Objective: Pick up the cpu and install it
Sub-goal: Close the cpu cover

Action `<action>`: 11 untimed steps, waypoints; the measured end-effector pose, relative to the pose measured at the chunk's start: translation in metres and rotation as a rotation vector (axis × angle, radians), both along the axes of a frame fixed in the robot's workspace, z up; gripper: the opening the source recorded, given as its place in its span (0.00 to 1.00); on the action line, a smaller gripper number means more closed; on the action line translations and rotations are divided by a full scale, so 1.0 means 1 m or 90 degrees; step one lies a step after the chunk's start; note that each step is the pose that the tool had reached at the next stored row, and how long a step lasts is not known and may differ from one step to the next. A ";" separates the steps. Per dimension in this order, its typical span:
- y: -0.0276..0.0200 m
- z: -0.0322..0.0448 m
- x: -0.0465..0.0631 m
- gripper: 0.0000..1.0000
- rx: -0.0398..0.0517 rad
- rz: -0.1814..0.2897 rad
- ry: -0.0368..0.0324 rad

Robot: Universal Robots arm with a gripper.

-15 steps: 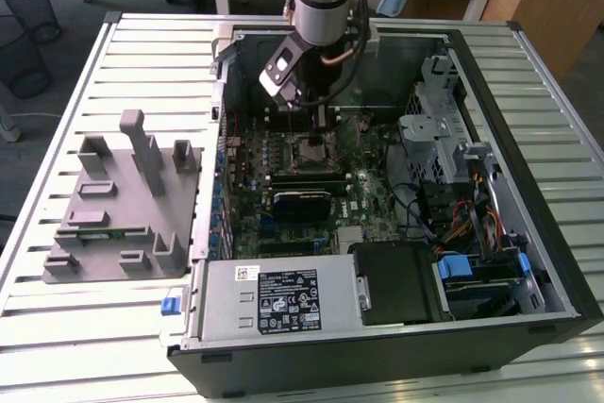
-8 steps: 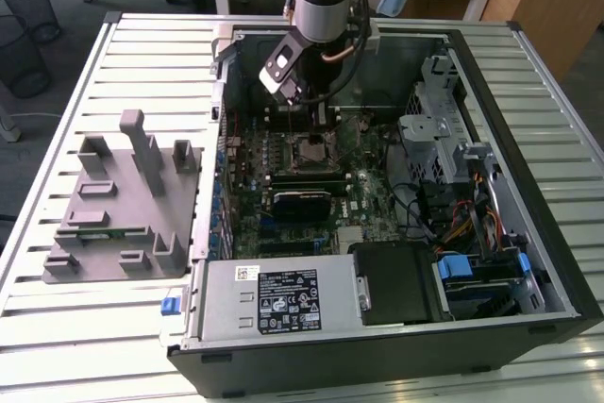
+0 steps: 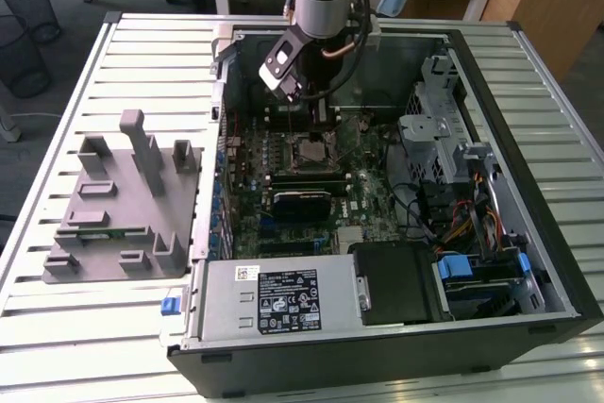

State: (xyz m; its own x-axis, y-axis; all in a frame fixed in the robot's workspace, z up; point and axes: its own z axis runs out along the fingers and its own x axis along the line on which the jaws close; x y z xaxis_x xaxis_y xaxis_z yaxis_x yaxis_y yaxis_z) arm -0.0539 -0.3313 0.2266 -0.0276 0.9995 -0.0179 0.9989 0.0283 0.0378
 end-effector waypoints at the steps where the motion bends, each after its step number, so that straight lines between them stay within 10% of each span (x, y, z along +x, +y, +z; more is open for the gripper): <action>1: 0.0000 0.0005 0.000 0.11 0.0000 0.000 -0.0001; 11: 0.0000 0.0148 0.000 0.11 0.0000 0.000 0.0024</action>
